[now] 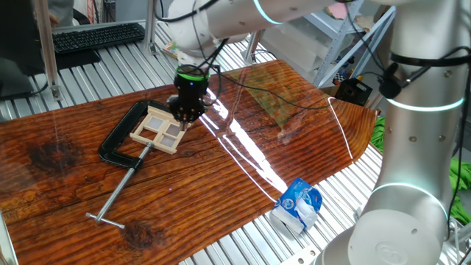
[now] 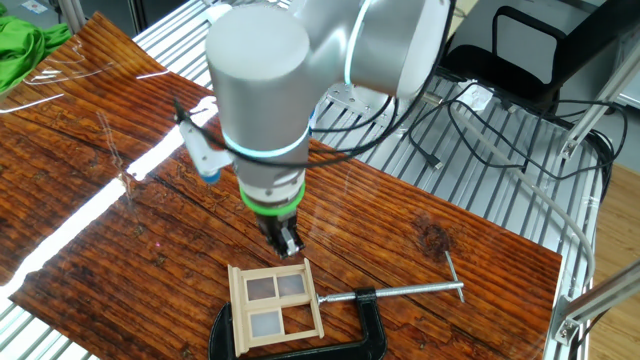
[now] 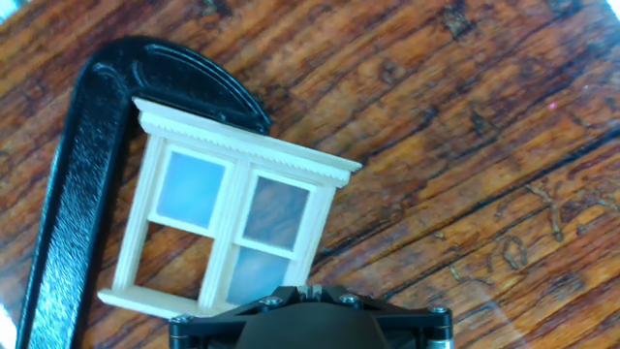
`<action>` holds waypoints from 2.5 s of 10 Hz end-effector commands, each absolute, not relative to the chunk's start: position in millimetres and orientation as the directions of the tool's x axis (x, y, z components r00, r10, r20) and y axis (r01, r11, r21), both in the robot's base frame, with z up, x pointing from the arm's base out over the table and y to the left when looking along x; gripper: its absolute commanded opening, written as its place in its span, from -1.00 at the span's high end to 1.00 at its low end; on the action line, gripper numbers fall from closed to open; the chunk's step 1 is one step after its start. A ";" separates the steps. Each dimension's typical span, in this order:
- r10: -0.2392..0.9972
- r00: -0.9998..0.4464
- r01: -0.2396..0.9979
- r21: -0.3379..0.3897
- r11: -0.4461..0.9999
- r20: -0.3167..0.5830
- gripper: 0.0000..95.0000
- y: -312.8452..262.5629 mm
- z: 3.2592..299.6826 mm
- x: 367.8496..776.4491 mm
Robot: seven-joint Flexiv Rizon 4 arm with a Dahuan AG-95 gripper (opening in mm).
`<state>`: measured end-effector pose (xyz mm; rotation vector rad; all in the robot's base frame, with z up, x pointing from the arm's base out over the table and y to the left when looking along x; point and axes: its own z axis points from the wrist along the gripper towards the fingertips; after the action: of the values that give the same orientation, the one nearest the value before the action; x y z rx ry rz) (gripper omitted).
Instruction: Open a sliding window
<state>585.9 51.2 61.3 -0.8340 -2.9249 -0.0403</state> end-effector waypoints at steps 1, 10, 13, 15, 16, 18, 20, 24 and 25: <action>0.546 -0.831 0.549 -0.006 0.836 0.103 1.00 56.2 55.8 593.6; 0.597 -0.796 0.599 -0.012 0.800 0.100 1.00 62.3 31.5 631.1; 0.621 -0.777 0.623 -0.017 0.782 0.100 1.00 63.8 28.0 635.5; 0.625 -0.774 0.627 -0.019 0.779 0.101 1.00 64.5 25.8 636.0; 0.624 -0.775 0.626 -0.020 0.780 0.100 1.00 64.6 25.5 636.1; 0.618 -0.781 0.619 -0.022 0.785 0.096 1.00 64.4 24.0 636.7; 0.615 -0.782 0.616 -0.021 0.787 0.099 1.00 64.5 23.9 636.8; 0.606 -0.790 0.606 -0.030 0.795 0.094 1.00 64.7 22.7 637.1; 0.605 -0.791 0.605 -0.030 0.796 0.093 1.00 64.8 22.7 637.1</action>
<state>637.8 64.8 22.0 -0.9726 -2.8834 -0.0068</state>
